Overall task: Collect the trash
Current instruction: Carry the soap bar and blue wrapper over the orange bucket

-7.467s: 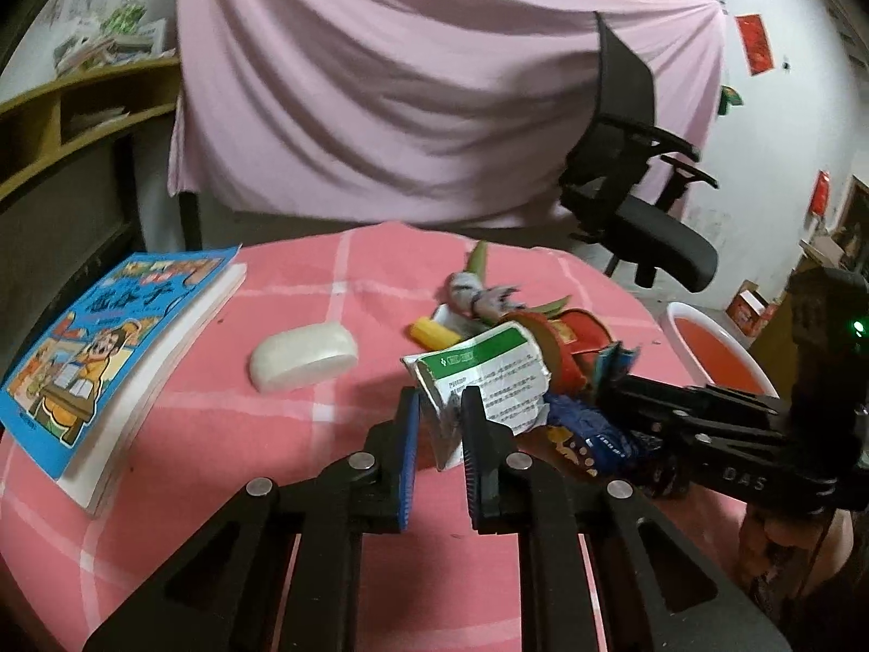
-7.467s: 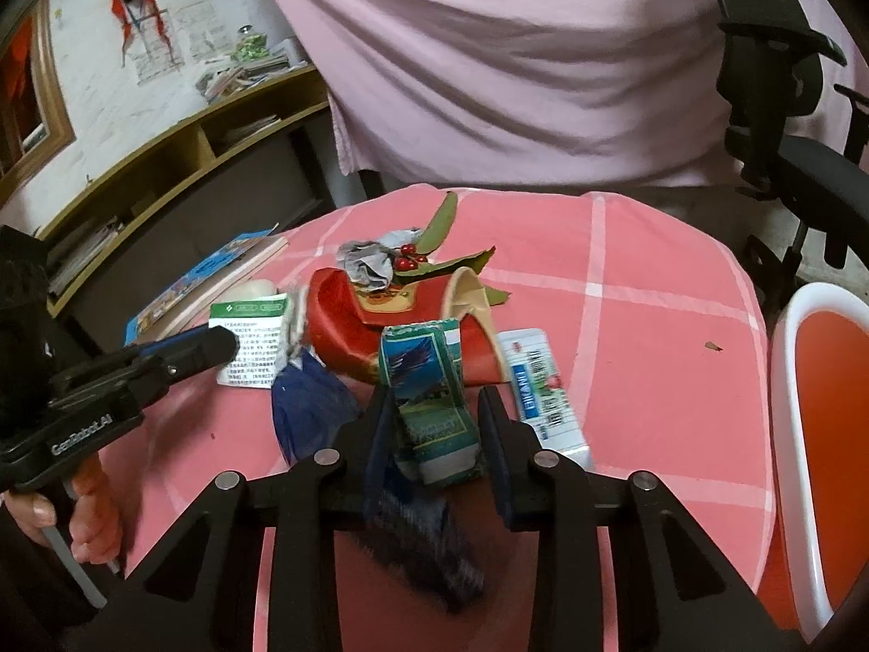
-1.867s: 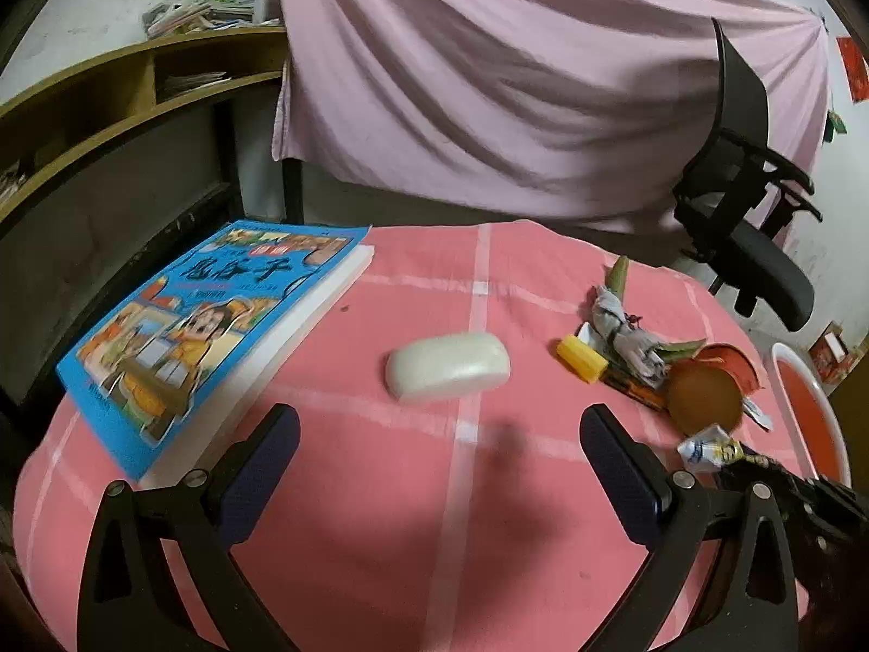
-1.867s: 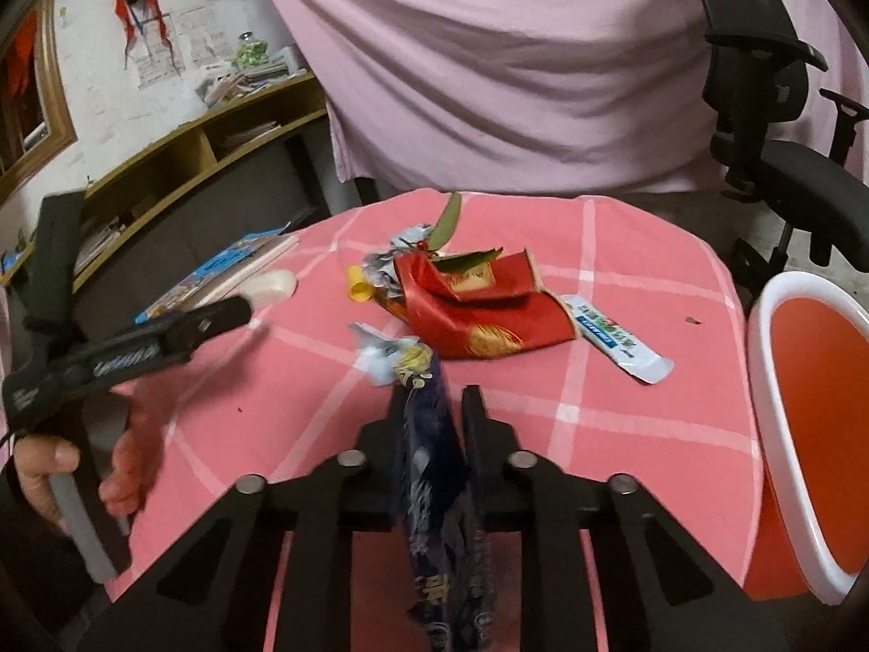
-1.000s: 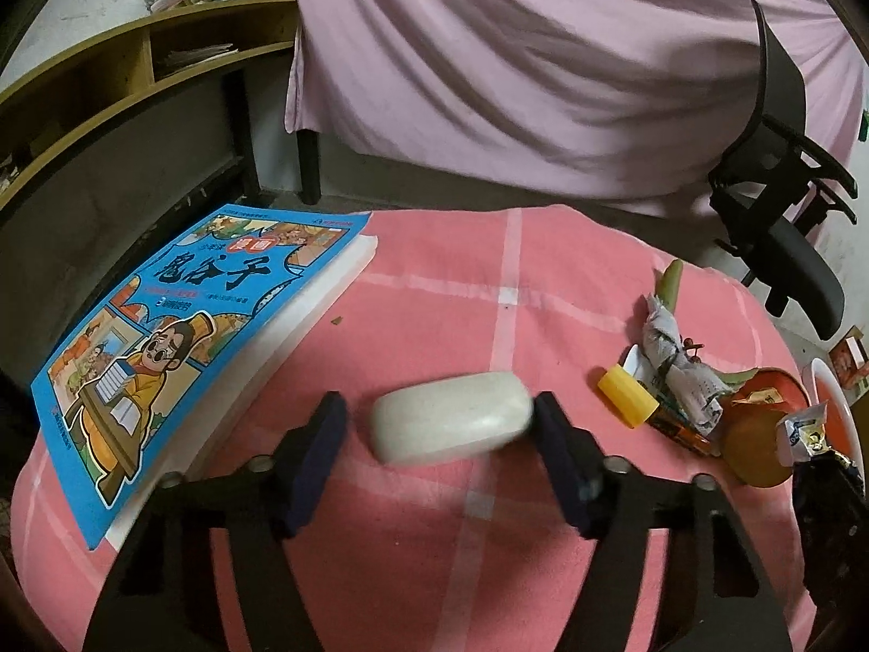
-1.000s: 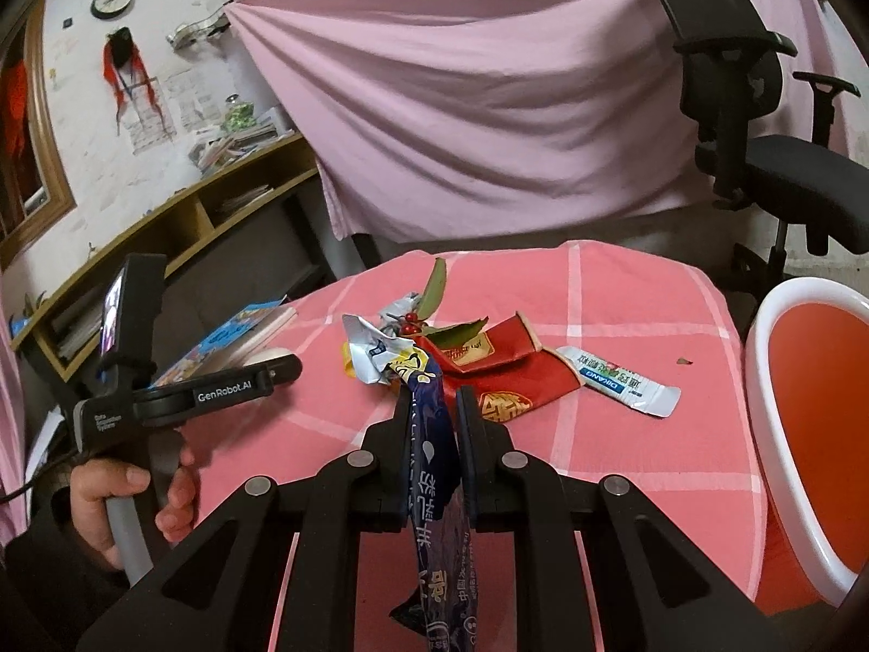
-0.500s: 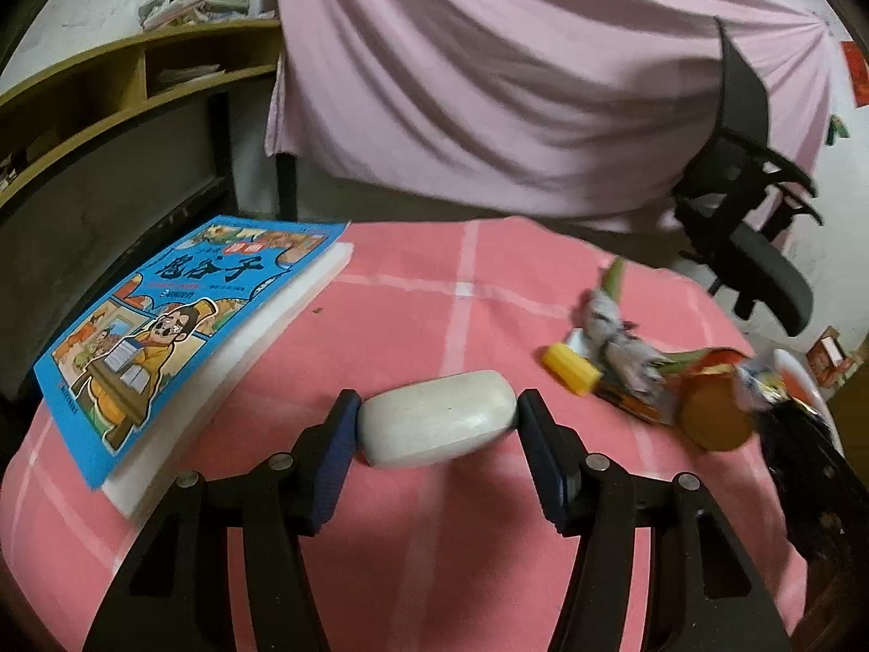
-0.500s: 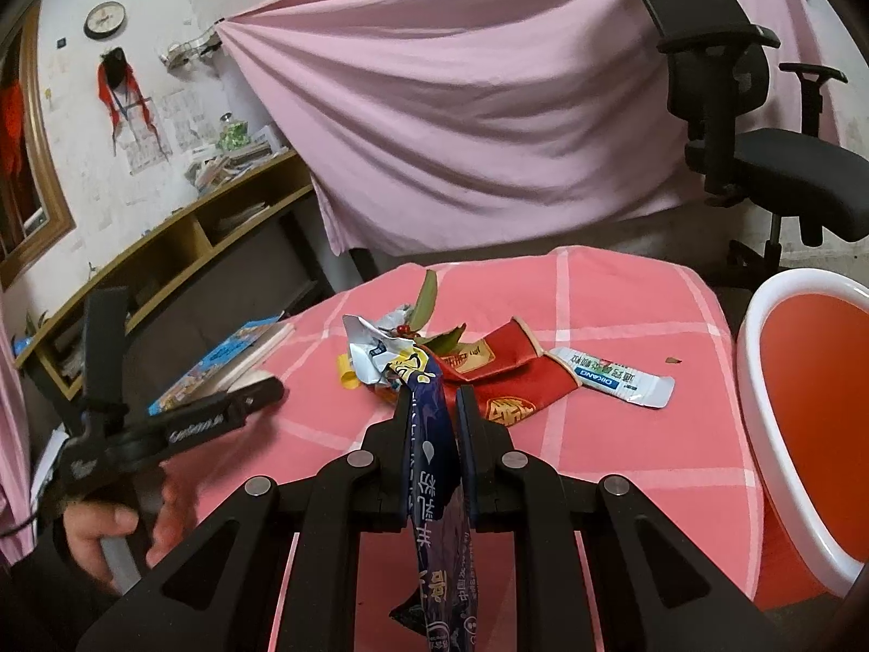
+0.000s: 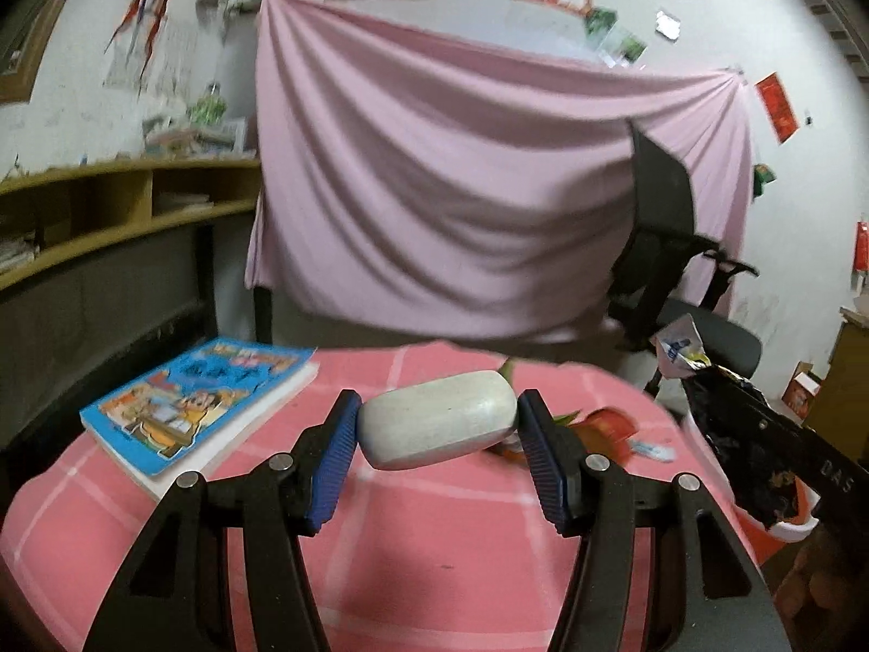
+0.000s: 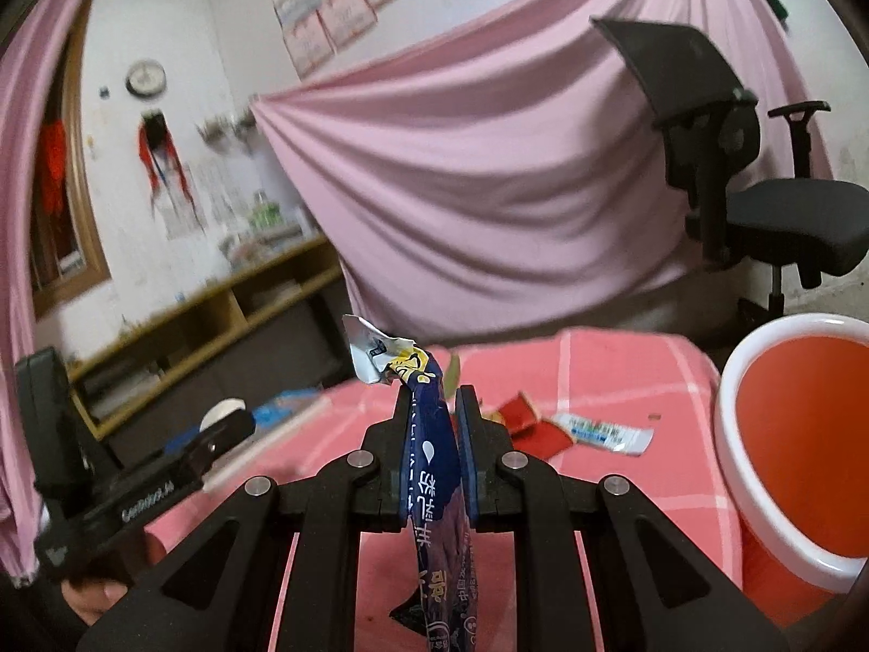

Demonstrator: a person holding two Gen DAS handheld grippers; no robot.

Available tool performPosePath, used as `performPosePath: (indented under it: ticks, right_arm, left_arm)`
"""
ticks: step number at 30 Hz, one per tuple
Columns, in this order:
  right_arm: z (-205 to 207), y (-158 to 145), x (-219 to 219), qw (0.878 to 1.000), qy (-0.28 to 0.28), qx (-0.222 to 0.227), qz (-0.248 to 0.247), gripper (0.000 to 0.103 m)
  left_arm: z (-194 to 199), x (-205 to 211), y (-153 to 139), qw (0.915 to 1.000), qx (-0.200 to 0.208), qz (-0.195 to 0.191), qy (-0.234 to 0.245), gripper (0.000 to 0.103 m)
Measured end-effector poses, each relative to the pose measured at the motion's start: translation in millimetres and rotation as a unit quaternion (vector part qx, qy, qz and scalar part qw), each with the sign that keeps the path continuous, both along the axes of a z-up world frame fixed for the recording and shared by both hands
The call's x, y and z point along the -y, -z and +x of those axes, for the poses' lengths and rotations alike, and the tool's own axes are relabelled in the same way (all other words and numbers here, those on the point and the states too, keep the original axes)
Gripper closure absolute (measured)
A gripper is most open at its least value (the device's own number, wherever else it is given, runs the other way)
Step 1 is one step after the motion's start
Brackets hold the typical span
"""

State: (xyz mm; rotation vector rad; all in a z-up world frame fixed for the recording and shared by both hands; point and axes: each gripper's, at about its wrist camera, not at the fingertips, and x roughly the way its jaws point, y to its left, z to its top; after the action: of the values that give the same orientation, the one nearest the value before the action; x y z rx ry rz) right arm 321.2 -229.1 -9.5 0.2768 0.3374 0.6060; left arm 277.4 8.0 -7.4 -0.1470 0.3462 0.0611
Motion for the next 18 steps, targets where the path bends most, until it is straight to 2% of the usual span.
performPosePath:
  ticks: [6, 10, 14, 18]
  right_arm:
    - [-17, -20, 34, 0.997, 0.042, 0.053, 0.024, 0.091]
    - [-22, -24, 64, 0.994, 0.076, 0.066, 0.032, 0.091]
    - [-22, -22, 94, 0.991, 0.108, 0.063, 0.039, 0.091]
    - [-16, -17, 129, 0.988, 0.139, 0.026, 0.058, 0.091]
  left_arm:
    - [-9, 41, -26, 0.9982, 0.038, 0.025, 0.040, 0.050]
    - [-10, 73, -40, 0.9949, 0.057, 0.047, 0.069, 0.050]
    - [-4, 108, -48, 0.9913, 0.065, 0.054, 0.101, 0.050]
    - [11, 141, -54, 0.9881, 0.045, 0.039, 0.142, 0.050]
